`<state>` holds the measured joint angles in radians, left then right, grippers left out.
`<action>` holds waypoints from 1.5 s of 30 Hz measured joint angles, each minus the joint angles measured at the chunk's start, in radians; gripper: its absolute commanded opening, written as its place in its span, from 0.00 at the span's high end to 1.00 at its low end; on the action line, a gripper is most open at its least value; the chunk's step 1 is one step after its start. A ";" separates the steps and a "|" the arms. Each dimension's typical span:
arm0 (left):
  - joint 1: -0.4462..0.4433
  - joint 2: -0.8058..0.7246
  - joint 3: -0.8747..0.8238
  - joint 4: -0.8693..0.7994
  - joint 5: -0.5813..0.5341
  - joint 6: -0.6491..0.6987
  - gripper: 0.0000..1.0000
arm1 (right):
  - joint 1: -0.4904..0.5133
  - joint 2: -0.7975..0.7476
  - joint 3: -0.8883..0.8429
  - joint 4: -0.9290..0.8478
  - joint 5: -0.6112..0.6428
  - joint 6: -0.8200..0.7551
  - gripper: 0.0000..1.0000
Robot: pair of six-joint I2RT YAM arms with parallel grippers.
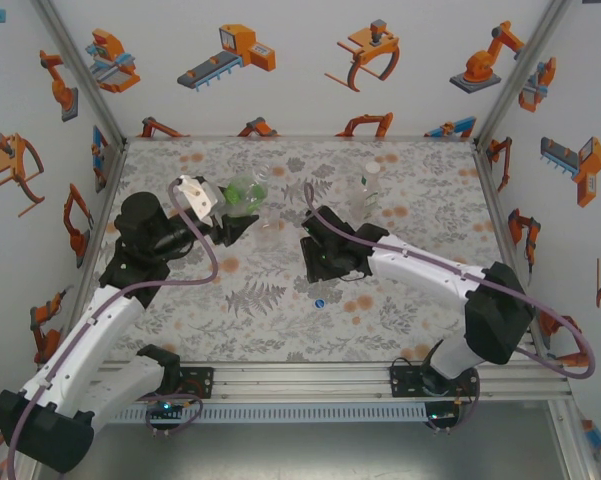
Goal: Screw on the bottle caps
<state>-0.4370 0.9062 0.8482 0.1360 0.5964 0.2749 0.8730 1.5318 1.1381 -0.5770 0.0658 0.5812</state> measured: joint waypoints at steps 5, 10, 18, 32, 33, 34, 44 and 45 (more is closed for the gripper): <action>0.000 0.000 0.000 -0.002 -0.006 0.000 1.00 | -0.024 0.000 0.003 -0.035 0.003 -0.003 0.52; 0.000 0.002 0.000 -0.002 -0.006 0.000 1.00 | -0.110 -0.034 -0.066 -0.040 -0.005 -0.003 0.51; 0.000 0.012 0.000 -0.002 -0.006 0.000 1.00 | -0.341 -0.171 -0.228 -0.084 -0.029 -0.018 0.50; 0.000 0.013 -0.005 -0.002 -0.012 0.000 1.00 | -0.506 -0.180 -0.306 -0.113 -0.053 -0.089 0.50; 0.000 0.013 -0.005 -0.002 -0.013 0.000 1.00 | -0.512 -0.172 -0.306 -0.109 -0.053 -0.093 0.50; 0.000 0.013 -0.005 -0.002 -0.013 0.000 1.00 | -0.517 -0.166 -0.306 -0.105 -0.054 -0.097 0.49; 0.000 0.013 -0.005 -0.002 -0.013 -0.001 1.00 | -0.546 -0.099 -0.305 -0.040 -0.054 -0.111 0.44; 0.000 0.013 -0.005 -0.002 -0.013 0.000 1.00 | -0.547 -0.089 -0.305 -0.034 -0.055 -0.111 0.44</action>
<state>-0.4370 0.9195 0.8429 0.1345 0.5831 0.2745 0.3264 1.4425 0.8330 -0.6106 0.0113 0.4702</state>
